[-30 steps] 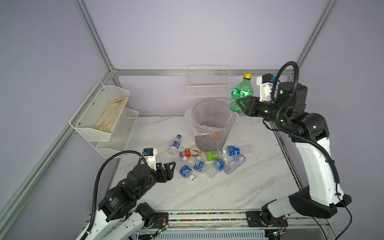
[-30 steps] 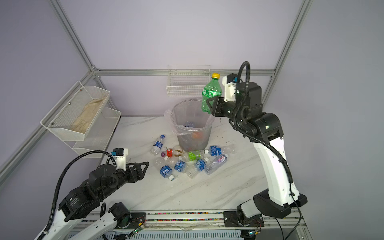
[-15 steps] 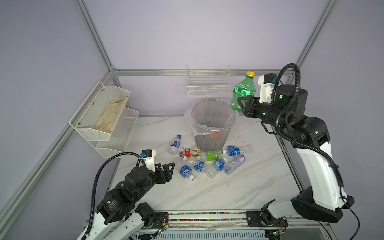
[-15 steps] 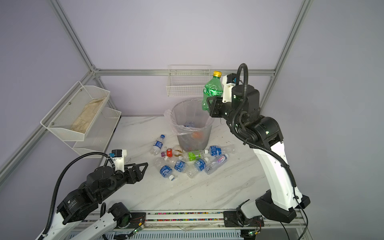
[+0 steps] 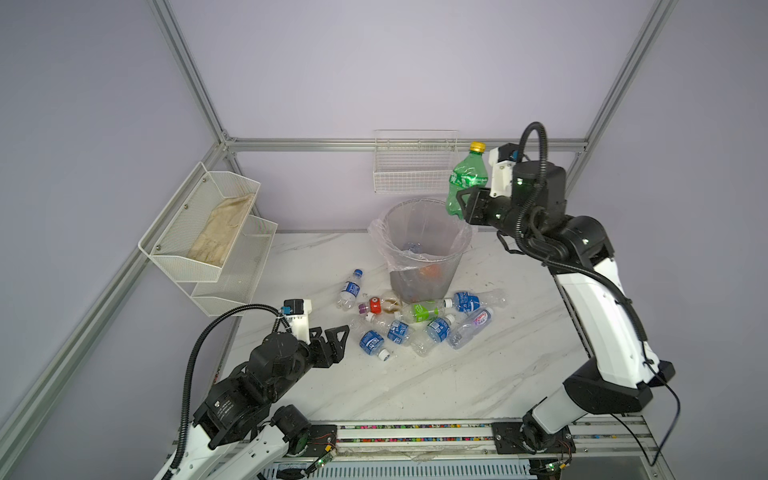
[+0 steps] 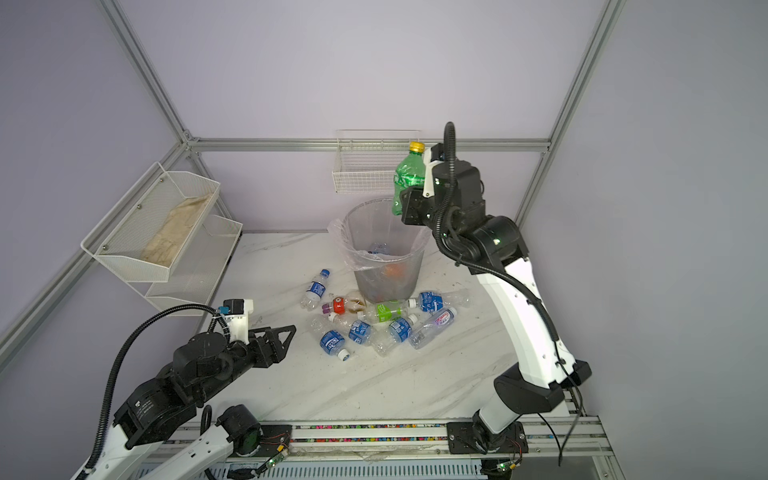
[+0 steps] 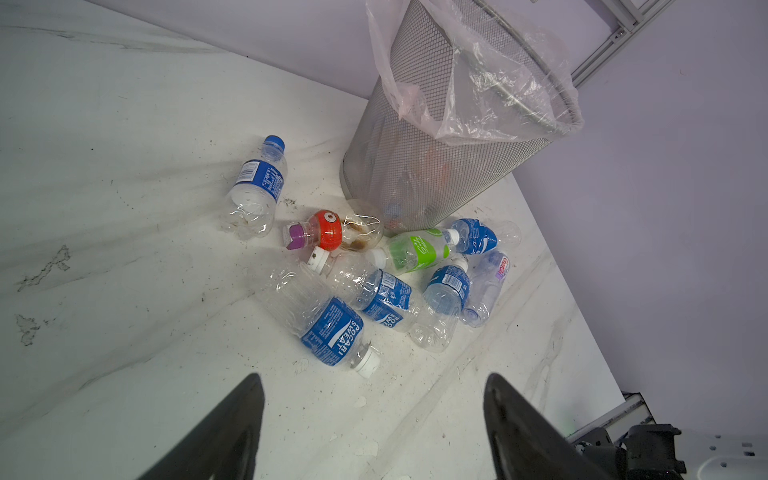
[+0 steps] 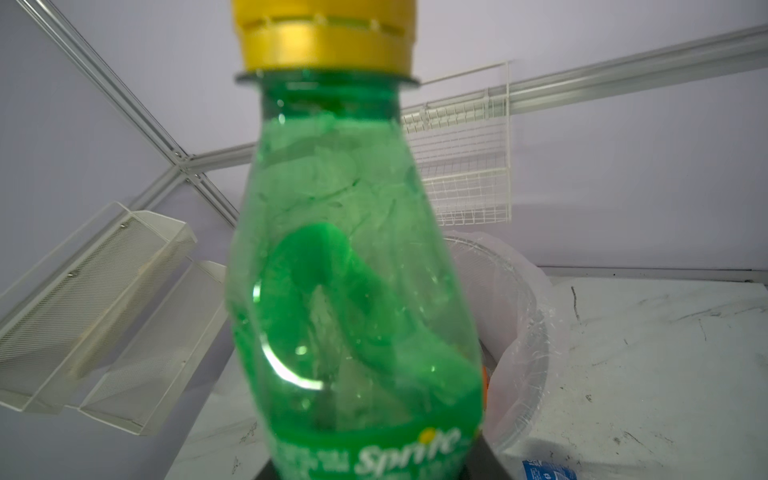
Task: Throw the plastic bottles in the bin
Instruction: 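Open the right gripper to drop the Sprite bottle into the wastebasket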
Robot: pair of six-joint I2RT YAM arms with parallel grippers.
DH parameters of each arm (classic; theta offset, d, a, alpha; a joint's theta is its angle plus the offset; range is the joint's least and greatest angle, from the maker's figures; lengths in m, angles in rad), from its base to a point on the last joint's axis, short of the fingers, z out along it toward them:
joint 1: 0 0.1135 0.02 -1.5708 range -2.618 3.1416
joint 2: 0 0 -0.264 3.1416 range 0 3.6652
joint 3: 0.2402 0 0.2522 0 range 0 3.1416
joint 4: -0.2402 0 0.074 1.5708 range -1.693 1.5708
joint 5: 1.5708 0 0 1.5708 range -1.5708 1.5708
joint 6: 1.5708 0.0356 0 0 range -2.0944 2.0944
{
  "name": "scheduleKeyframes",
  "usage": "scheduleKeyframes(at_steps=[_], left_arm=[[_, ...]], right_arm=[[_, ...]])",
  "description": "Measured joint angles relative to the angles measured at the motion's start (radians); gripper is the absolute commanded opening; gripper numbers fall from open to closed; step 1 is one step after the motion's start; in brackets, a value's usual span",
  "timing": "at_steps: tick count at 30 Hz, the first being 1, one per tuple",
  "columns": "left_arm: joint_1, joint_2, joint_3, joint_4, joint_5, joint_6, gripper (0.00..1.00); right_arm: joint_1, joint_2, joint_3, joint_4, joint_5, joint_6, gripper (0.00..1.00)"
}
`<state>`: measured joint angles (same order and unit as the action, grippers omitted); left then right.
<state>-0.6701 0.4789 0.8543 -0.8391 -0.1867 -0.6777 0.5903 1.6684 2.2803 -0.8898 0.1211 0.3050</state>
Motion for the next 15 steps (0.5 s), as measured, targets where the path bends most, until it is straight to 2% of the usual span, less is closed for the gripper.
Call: scheduleKeyframes(at_steps=[1,4,7,11,15], left_arm=[[0.0,-0.001,0.0,-0.002,0.0,0.0,0.81],[0.0,-0.011,0.0,-0.013,0.0,0.0,0.81],[0.0,-0.027,0.0,-0.019,-0.003,0.0,0.81],[0.0,-0.03,0.0,-0.021,-0.004,0.0,0.81],[0.0,-0.011,0.0,-0.024,-0.003,-0.003,0.84]], right_arm=[[0.003,0.044,0.008,-0.011,0.009,0.003,0.97],[0.028,0.161,0.031,-0.076,0.064,0.003,0.98],[0.093,0.189,0.021,-0.113,0.13,0.001,0.98],[0.178,0.097,0.008,-0.116,0.164,0.002,0.98],[0.178,-0.042,-0.043,-0.079,0.179,0.016,0.98]])
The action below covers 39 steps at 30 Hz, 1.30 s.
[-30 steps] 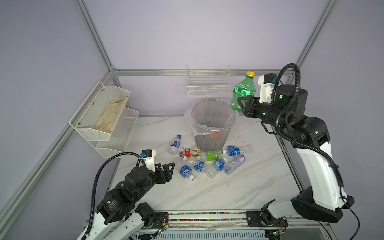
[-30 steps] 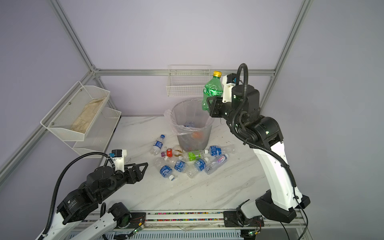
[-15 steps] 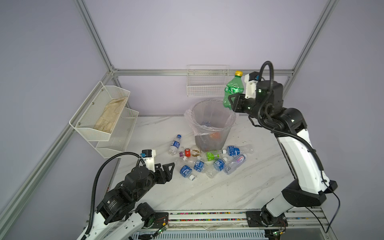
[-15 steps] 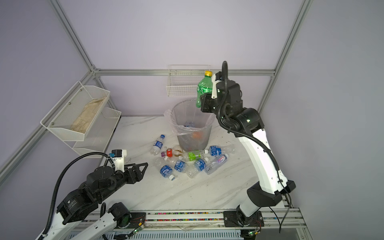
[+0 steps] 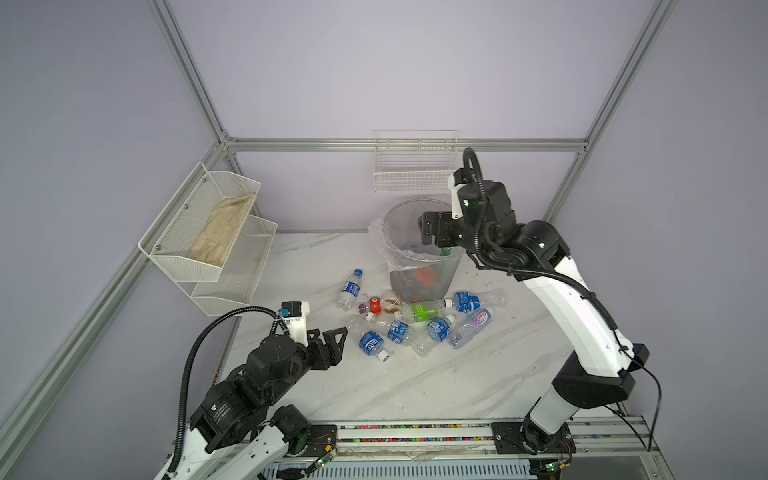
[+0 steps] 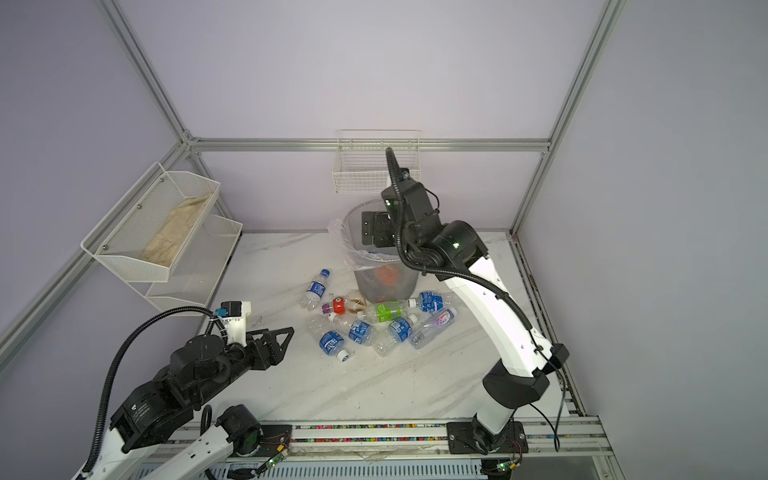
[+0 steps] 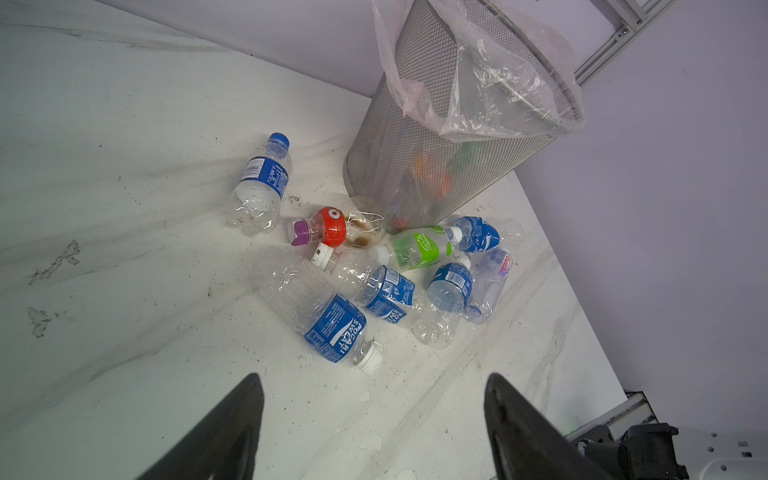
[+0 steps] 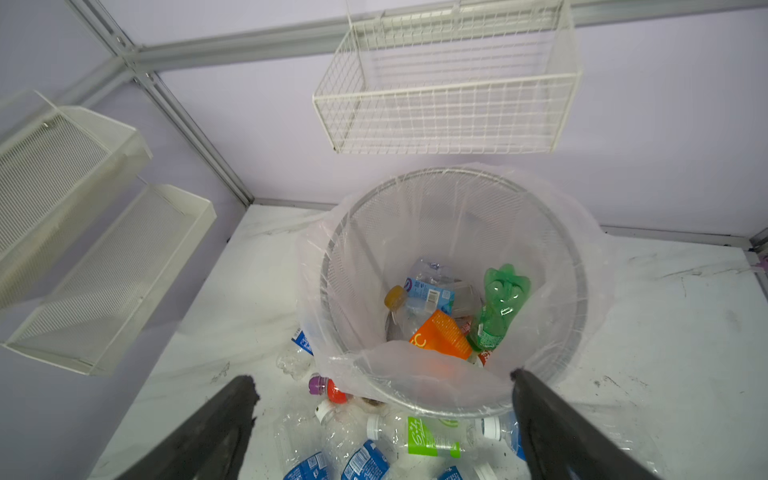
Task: Throw the plastic bottles in the bin
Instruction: 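Open the right gripper to drop the Sprite bottle into the wastebasket, then withdraw the right gripper while the left gripper reaches toward a clear blue-labelled bottle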
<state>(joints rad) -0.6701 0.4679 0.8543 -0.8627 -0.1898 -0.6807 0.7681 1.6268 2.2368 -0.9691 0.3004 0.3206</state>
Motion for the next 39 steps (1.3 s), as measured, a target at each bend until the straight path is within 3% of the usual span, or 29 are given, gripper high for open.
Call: scheduleKeyframes(at_steps=[7,18,32,39], left_arm=[[0.0,0.019,-0.013,0.004,0.013,-0.035,0.94],[0.0,0.171,-0.091,0.017,0.061,-0.169,1.0],[0.0,0.322,-0.157,0.145,0.055,-0.301,1.0],[0.002,0.454,-0.166,0.222,0.053,-0.332,1.0]], right_arm=[[-0.006,-0.131,-0.152,0.062,0.006,0.023,0.98],[-0.006,-0.223,-0.365,0.103,-0.015,0.052,0.98],[-0.006,-0.377,-0.673,0.158,-0.037,0.114,0.98],[-0.006,-0.417,-0.719,0.159,-0.051,0.144,0.98]])
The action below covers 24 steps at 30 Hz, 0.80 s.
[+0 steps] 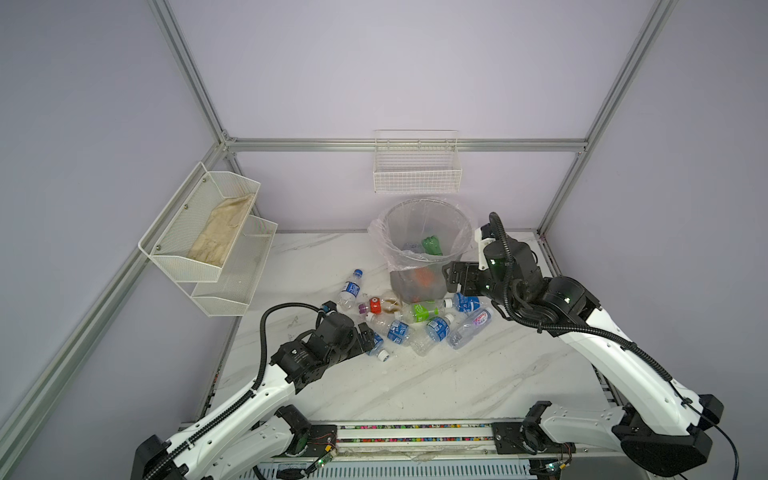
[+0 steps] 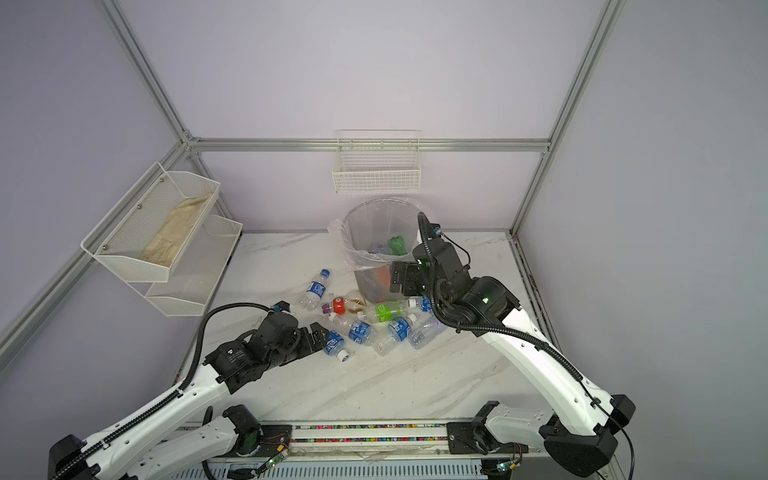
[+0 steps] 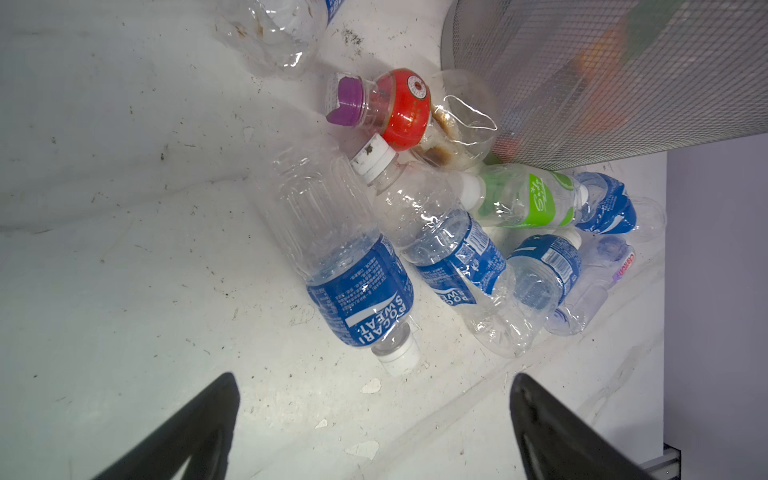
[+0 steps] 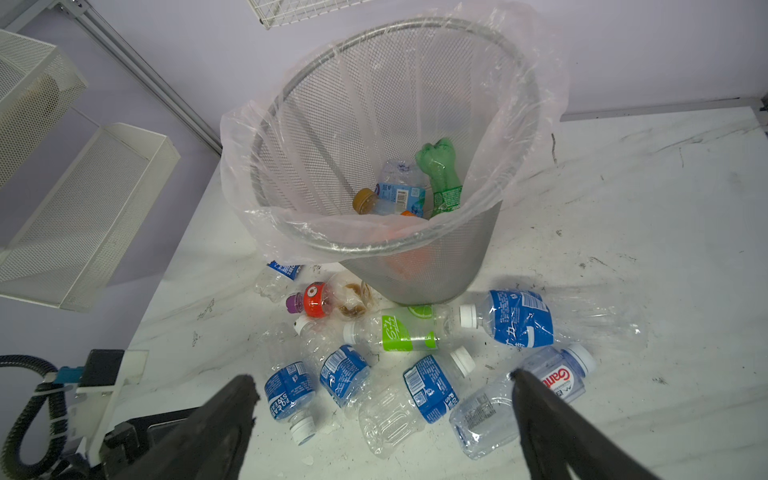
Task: Throw the plastic bottles in the bin
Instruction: 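Withdraw the right gripper while the left gripper reaches toward a clear blue-labelled bottle, then close the left gripper around the clear blue-labelled water bottle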
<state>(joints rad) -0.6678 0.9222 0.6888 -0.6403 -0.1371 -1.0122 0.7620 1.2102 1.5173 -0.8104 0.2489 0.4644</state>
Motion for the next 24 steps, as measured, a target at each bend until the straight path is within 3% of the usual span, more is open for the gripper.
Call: scheduleKeyframes(at_steps=[24], left_arm=[[0.034,0.417,0.009,0.162,-0.012,-0.079,0.99]], right_arm=[[0.0,-0.111,-0.058,0.006,0.023,0.05,0.98]])
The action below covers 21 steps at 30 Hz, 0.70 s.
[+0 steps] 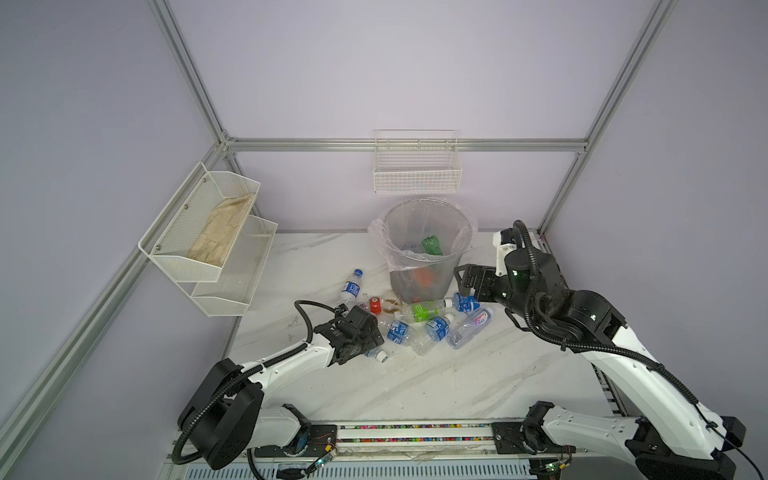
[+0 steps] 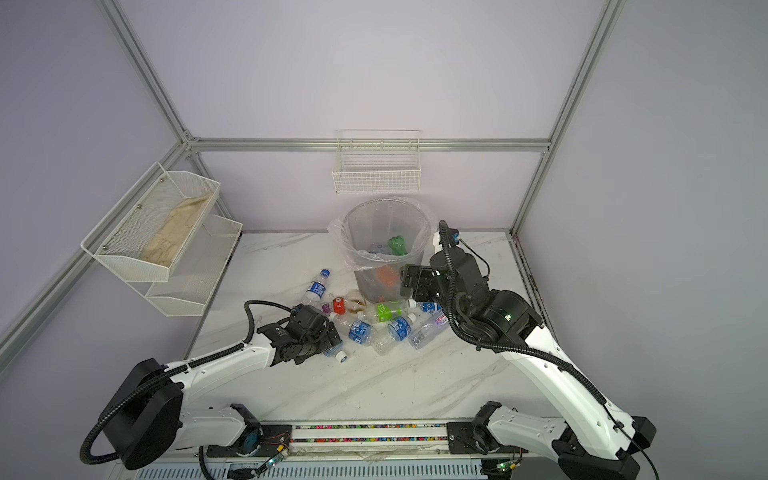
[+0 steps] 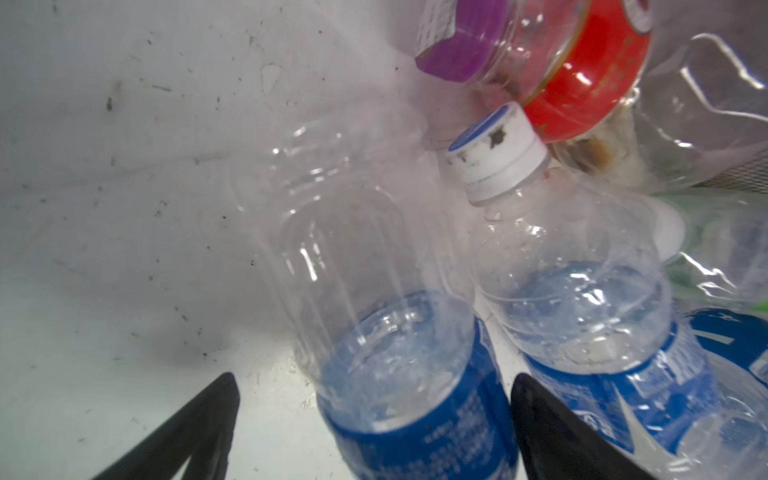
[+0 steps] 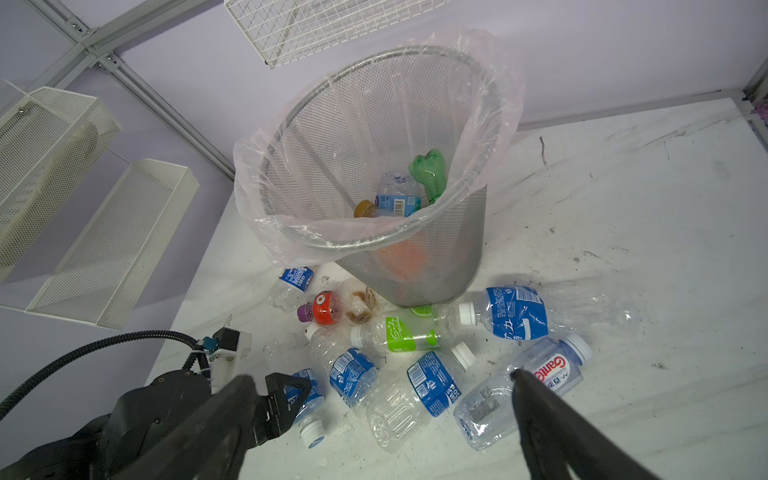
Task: Throw the plastic bottles in the bin
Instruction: 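Close the left gripper around the clear blue-labelled water bottle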
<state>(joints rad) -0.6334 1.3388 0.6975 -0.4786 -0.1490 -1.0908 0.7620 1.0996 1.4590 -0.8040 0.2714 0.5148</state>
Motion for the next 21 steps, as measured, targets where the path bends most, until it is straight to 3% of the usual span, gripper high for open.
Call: scheduleKeyframes(at_steps=[8,15,21], left_arm=[[0.005,0.095,0.031,0.0,-0.007,-0.023,0.9],[0.005,0.099,0.035,0.003,-0.017,-0.042,0.56],[0.005,0.018,0.035,-0.024,-0.043,-0.047,0.29]], right_arm=[[0.0,-0.006,-0.018,0.0,0.003,0.005,0.98],[0.0,-0.019,-0.024,0.0,0.009,0.005,0.98],[0.0,-0.021,-0.03,0.0,0.01,0.009,0.98]])
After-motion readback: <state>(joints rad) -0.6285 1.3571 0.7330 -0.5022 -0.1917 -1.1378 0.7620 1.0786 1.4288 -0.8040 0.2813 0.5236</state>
